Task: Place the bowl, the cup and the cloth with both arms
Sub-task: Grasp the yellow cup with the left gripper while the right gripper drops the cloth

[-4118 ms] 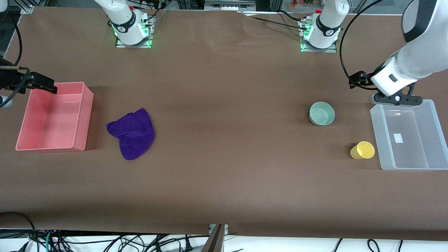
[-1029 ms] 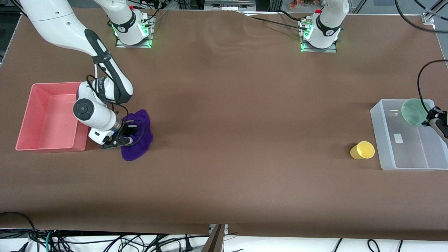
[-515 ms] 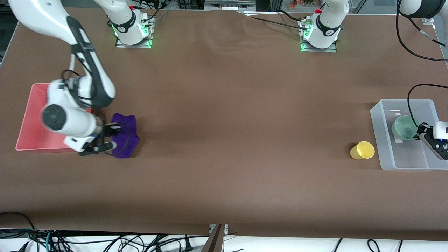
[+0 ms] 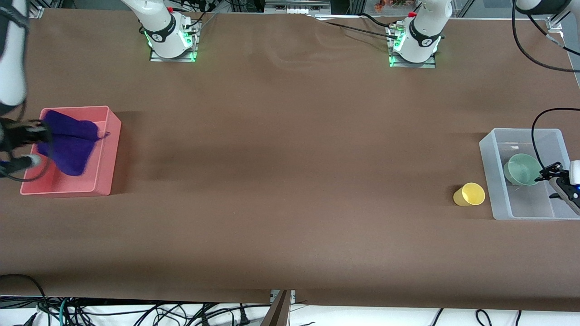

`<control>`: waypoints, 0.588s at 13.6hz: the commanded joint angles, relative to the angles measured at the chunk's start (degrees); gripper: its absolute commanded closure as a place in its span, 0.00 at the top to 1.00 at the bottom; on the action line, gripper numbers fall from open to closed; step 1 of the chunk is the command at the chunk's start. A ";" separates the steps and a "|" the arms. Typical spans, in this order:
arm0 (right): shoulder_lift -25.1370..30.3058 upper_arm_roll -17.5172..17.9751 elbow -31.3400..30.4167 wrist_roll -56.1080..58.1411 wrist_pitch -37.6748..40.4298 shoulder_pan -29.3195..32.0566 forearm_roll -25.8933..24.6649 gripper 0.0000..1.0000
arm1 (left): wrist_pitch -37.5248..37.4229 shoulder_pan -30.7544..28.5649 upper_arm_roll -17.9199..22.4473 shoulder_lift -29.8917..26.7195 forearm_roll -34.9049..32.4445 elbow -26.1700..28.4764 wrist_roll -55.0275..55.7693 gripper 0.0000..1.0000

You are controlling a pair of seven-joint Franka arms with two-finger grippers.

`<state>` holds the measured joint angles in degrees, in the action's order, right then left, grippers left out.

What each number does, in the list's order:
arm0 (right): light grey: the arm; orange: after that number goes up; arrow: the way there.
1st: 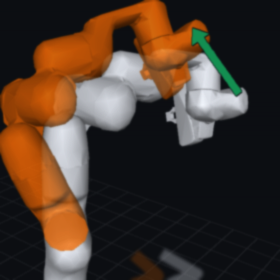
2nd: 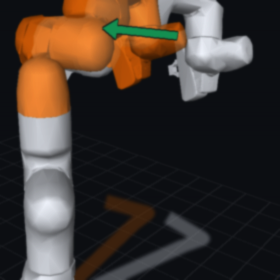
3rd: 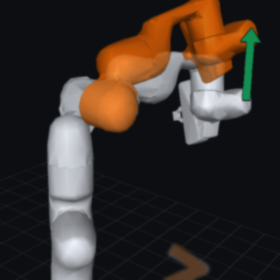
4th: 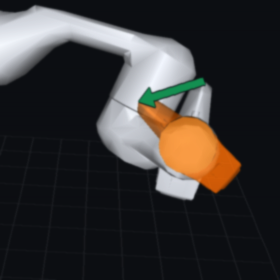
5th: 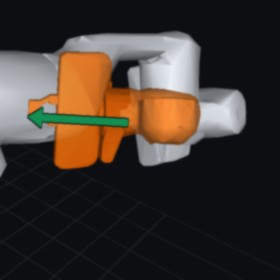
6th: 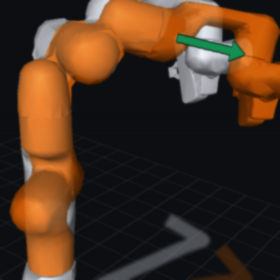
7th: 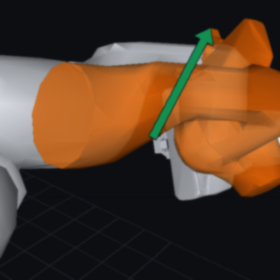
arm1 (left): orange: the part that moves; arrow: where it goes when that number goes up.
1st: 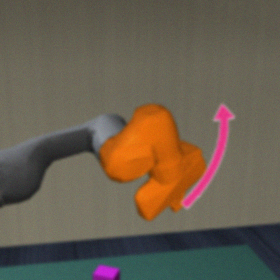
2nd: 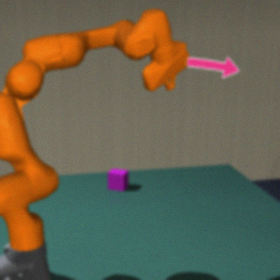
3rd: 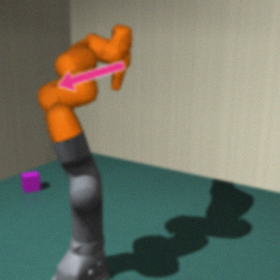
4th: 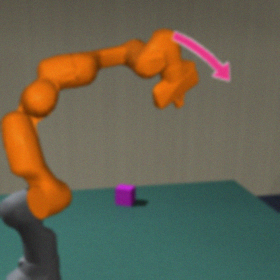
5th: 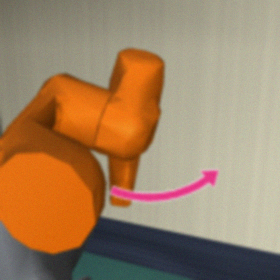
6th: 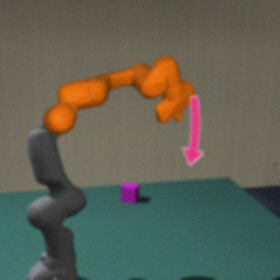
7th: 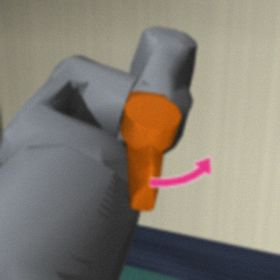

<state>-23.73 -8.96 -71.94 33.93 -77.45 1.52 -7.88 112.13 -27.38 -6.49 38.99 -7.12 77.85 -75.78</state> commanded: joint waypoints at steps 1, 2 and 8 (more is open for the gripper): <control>-2.80 -6.92 1.46 10.51 -0.23 0.15 -0.48 0.00 | -2.01 5.21 -1.24 -2.17 1.06 -1.11 -0.15 1.00; -3.51 -8.17 0.85 11.33 -1.81 0.24 -0.13 0.00 | -1.57 7.67 -1.33 -1.38 0.97 -1.47 -0.41 1.00; -3.95 -8.88 -12.06 10.46 -9.37 2.09 3.21 0.00 | 3.09 10.68 -1.24 5.30 1.06 -0.42 -0.94 0.99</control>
<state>-28.96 -17.50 -79.43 44.20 -84.03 3.50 -6.26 114.28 -15.96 -8.13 42.60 -7.03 77.95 -75.08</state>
